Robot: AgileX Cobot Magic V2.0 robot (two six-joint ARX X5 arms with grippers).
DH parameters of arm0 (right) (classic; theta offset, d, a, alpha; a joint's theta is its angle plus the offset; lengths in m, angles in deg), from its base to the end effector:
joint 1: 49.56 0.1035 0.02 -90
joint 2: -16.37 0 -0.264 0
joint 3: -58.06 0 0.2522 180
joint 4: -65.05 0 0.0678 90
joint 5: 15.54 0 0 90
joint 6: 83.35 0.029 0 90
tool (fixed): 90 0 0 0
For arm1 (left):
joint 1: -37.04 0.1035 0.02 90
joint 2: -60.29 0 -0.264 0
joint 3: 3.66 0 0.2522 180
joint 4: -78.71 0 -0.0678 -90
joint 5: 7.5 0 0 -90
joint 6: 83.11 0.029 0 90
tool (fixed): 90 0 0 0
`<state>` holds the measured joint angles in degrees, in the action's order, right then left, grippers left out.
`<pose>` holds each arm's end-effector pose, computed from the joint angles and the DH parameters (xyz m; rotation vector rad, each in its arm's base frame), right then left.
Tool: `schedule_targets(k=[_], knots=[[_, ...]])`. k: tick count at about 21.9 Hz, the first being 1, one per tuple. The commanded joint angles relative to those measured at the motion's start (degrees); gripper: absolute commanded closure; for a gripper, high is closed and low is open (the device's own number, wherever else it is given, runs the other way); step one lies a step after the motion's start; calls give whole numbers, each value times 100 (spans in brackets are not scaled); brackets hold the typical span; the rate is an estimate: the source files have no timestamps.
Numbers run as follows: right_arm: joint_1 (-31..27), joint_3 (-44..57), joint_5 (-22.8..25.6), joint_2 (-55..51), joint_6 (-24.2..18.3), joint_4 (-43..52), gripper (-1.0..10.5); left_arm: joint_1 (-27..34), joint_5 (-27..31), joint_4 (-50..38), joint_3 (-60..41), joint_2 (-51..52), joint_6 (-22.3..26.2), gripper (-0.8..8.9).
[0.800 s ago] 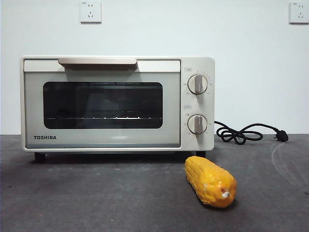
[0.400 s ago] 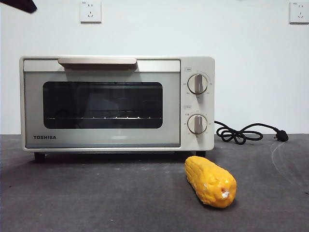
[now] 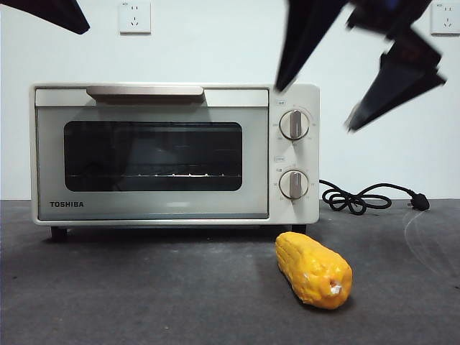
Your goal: Take the corn from the table,put the corn in the oven
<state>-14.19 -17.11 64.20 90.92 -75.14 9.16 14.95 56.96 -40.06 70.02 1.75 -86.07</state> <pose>0.2064 0.1528 0.2815 -0.0896 1.0133 0.6602 0.1721 -0.0834 0.3269 -0.0708 0.8468 -0.7635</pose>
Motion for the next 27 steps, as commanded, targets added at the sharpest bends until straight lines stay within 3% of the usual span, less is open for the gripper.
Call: schedule_targets(k=[1,13,14,20,21,27], knots=[[151,-20,120,402,129,105,130,-20,11,-57,9,-37,87,819],[337,-20,437,2140,350,428,138,-20,31,-37,9,-50,87,819],[337,-20,435,2188,385,466,205,-20,31,-35,9,-50,87,819],[334,-20,520,2216,374,487,865,-20,31,-35,9,-50,87,819],[334,-20,540,2216,365,481,919,-20,33,-33,9,-50,87,819],[334,-20,603,2216,356,485,962,-22,315,179,9,-50,125,819]])
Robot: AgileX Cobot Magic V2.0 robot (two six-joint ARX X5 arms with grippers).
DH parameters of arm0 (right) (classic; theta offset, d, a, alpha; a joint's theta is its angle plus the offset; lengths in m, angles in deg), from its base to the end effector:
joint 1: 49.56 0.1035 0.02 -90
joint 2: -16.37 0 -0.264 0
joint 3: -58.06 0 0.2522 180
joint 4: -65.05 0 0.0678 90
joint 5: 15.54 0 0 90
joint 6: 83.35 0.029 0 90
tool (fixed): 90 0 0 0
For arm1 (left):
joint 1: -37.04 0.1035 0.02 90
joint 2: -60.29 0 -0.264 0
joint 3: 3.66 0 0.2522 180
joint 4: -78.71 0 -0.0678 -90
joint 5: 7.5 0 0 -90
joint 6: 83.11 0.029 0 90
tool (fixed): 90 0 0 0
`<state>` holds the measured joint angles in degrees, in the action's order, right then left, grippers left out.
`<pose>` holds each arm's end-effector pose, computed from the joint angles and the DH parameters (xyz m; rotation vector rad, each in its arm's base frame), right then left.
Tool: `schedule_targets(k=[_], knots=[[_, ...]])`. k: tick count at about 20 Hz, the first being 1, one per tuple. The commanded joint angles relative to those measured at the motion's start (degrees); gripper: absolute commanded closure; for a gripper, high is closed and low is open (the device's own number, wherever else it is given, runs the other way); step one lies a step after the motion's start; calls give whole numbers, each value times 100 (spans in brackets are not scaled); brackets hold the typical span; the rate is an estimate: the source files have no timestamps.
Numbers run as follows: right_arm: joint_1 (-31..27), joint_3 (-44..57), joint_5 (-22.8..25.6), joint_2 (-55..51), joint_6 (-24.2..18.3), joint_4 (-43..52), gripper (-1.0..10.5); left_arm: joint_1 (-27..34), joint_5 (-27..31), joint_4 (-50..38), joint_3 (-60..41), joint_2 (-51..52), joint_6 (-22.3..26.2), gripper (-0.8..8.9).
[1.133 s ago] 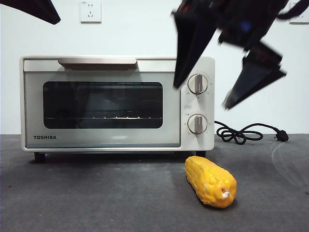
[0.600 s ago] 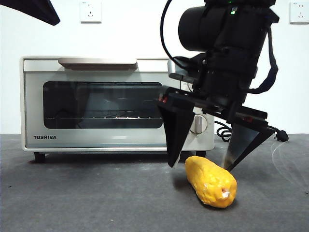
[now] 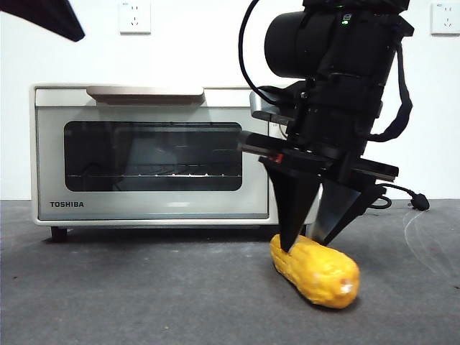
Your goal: Take the corn from the table,put the corn in the oven
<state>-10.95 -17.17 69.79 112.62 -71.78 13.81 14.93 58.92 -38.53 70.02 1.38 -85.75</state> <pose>0.2436 0.1976 0.1834 -0.2077 1.2848 0.5206 0.1723 -0.0825 0.3237 -0.0520 0.8761 -0.7294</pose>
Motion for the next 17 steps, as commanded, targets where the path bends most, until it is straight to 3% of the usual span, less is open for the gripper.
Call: schedule_targets(k=[1,4,7,13,17], knots=[[11,-13,37,46,20,11,962,-22,142,39,9,-13,94,819],[13,-81,-160,-52,15,-138,958,-22,129,-170,9,-13,72,819],[48,-402,-417,-393,-140,-535,958,-31,107,-931,9,-13,-168,819],[162,-990,-431,-1725,-184,-798,958,-48,118,-2813,9,-219,-439,819],[162,-1062,-426,-2439,-168,-938,958,-48,446,-3121,22,-686,-409,819]])
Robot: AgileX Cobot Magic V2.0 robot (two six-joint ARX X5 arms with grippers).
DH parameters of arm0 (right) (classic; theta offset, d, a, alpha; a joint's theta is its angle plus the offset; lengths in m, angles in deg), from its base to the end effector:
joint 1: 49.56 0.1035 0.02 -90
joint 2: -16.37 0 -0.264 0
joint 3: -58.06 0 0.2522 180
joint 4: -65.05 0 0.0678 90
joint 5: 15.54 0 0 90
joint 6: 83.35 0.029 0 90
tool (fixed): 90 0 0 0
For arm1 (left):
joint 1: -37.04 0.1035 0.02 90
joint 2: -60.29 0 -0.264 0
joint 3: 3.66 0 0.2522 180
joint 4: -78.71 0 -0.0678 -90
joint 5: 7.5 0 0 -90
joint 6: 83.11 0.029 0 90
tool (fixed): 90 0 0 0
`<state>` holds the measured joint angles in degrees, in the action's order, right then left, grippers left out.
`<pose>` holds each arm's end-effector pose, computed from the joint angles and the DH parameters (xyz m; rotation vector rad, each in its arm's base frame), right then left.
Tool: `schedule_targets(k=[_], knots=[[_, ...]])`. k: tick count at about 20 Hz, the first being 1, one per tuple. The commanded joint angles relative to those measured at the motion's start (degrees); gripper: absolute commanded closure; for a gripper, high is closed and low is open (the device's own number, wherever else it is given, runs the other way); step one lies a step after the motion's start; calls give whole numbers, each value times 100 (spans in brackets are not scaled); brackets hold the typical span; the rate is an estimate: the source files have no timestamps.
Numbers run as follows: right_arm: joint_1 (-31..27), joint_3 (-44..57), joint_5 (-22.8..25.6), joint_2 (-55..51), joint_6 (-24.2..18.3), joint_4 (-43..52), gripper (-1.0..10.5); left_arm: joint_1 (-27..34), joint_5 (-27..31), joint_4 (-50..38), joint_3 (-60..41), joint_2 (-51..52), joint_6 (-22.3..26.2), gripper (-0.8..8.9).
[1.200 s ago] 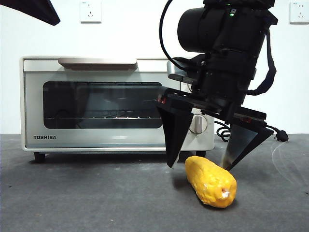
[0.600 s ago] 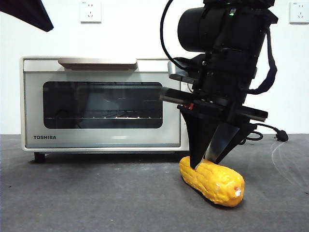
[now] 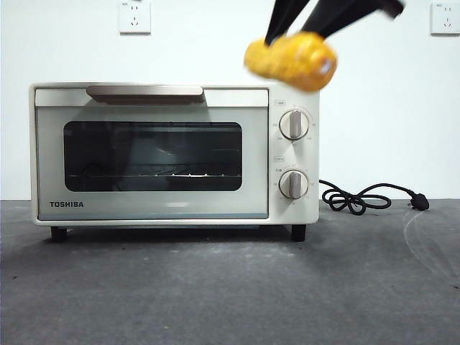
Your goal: Take the corn from the table,put the corn in the oven
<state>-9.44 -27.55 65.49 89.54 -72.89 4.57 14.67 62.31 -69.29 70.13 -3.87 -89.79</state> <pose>0.1916 0.1673 0.3388 -0.0700 0.8994 0.7239 0.2195 -0.1011 0.3471 -0.1021 0.4416 -0.7090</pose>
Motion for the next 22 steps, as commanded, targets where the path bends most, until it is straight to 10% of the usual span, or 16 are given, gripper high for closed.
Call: schedule_targets(k=[1,22], knots=[[11,-24,4,-262,-55,-46,958,-17,197,-48,11,-291,57,819],[11,-24,481,-627,-83,-409,958,-20,820,1108,13,-1161,428,819]])
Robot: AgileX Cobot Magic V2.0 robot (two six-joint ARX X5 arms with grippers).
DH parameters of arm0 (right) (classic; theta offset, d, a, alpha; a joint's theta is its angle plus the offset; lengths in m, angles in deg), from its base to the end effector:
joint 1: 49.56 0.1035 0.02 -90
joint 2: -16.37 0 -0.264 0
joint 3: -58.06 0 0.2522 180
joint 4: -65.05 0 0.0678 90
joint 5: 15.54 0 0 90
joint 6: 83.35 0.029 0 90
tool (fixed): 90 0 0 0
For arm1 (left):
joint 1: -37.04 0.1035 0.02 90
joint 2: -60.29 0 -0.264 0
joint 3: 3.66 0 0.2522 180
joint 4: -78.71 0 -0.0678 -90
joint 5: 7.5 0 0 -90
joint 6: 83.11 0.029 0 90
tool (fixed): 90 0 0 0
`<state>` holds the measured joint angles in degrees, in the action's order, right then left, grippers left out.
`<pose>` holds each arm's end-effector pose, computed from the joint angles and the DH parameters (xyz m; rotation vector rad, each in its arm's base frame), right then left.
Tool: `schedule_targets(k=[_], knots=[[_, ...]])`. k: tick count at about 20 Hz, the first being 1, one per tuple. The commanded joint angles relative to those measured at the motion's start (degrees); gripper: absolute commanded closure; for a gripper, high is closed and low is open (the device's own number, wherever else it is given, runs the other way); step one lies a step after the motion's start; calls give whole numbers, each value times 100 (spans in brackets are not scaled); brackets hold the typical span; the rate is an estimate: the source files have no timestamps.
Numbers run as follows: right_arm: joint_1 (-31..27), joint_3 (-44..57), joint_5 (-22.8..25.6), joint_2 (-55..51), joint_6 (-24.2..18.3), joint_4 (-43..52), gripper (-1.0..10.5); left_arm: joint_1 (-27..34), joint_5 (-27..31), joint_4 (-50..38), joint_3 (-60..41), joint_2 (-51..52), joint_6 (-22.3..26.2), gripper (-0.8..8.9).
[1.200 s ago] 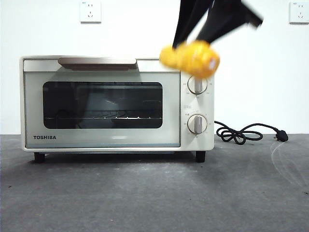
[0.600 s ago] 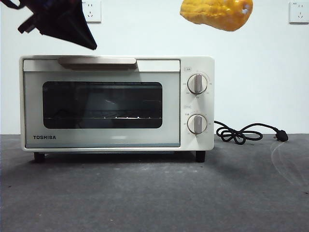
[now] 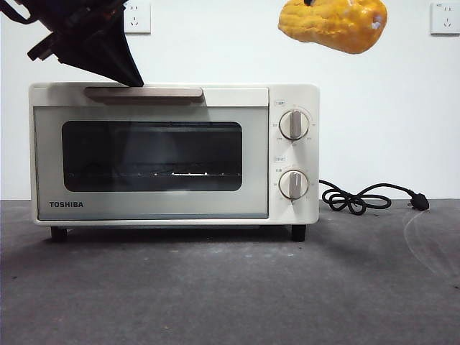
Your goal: Take the corn from the table,put the corn in the oven
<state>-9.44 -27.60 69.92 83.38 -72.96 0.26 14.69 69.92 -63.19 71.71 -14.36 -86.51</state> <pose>0.1689 0.1454 0.3575 -0.0886 0.8468 0.6601 0.2553 -0.1118 0.3029 0.0010 0.6770 -0.5677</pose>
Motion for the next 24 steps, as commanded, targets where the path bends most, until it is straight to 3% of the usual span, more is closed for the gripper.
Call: schedule_targets(k=[1,16,24], knots=[[11,-20,50,-11,-94,24,958,-33,55,647,-144,-111,101,819],[11,-20,48,-11,-162,24,958,-483,15,2752,-144,-83,437,819],[11,-20,-155,-7,-308,201,958,-772,15,2879,-144,800,332,819]])
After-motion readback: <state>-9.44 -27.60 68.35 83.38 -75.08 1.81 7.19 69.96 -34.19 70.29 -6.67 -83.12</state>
